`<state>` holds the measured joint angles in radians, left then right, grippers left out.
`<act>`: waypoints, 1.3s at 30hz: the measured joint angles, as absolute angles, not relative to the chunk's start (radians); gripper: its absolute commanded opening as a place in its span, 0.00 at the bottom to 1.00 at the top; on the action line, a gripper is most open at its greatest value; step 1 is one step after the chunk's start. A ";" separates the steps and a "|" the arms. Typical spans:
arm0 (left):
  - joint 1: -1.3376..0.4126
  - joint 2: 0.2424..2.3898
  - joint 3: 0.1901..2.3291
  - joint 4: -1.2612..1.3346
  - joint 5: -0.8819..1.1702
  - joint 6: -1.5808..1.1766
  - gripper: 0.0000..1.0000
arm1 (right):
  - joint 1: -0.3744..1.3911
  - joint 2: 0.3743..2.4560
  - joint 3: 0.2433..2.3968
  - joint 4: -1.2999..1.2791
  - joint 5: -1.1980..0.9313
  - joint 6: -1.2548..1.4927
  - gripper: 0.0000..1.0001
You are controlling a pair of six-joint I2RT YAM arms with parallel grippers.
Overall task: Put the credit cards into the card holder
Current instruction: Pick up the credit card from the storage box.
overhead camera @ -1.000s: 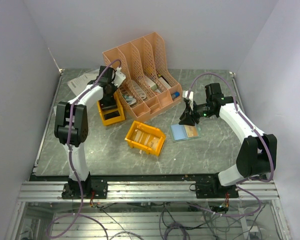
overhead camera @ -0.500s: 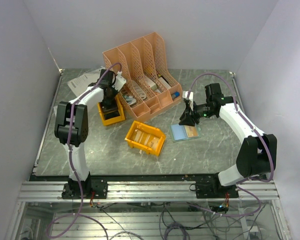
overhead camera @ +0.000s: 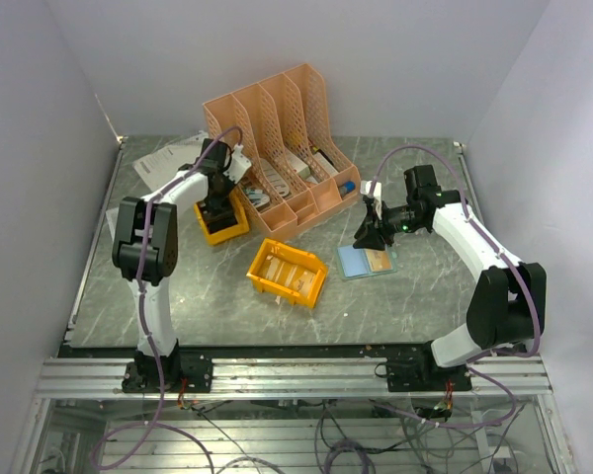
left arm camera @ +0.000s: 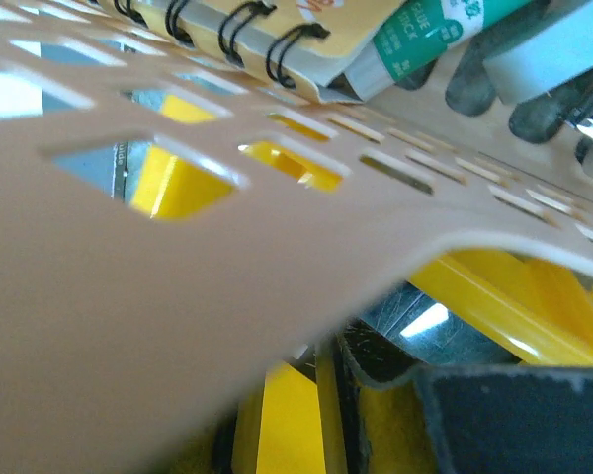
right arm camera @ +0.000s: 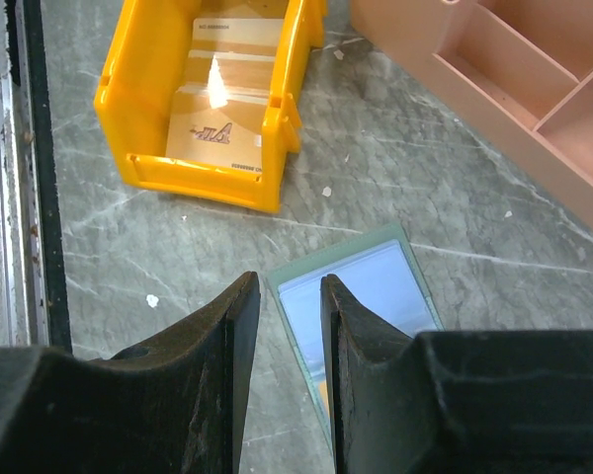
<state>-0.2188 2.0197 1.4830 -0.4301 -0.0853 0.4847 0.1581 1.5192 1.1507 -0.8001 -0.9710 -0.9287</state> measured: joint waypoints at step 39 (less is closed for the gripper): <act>-0.223 2.009 1.423 -0.279 -0.202 0.467 0.07 | 0.158 1.521 1.157 -0.835 -0.984 -0.957 0.32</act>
<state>-0.2234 2.0087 1.4227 -0.2787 -0.2020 0.4671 0.1581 1.5211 1.1572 -0.8352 -0.9836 -0.9573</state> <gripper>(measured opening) 0.091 0.319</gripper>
